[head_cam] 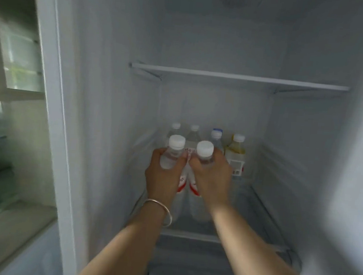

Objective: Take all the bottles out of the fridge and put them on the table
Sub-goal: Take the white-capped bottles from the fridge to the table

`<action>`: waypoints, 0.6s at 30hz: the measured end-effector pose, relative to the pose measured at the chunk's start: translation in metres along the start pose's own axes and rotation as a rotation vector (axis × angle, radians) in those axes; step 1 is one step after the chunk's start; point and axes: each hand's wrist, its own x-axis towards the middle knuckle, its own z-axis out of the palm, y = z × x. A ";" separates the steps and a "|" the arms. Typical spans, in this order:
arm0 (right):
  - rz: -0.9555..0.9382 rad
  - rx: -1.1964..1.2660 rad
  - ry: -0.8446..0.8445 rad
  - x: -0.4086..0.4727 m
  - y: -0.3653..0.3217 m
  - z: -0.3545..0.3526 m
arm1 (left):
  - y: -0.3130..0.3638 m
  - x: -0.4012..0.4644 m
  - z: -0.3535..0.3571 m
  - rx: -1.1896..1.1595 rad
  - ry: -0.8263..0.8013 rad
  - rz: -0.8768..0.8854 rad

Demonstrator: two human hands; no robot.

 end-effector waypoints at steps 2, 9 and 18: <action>0.003 -0.053 0.035 -0.023 -0.018 -0.021 | 0.017 -0.023 -0.014 -0.052 -0.065 -0.006; 0.142 -0.249 0.191 -0.140 -0.082 -0.100 | 0.059 -0.125 -0.088 -0.124 -0.365 -0.070; 0.274 -0.440 0.385 -0.287 -0.149 -0.220 | 0.105 -0.277 -0.146 -0.179 -0.682 -0.225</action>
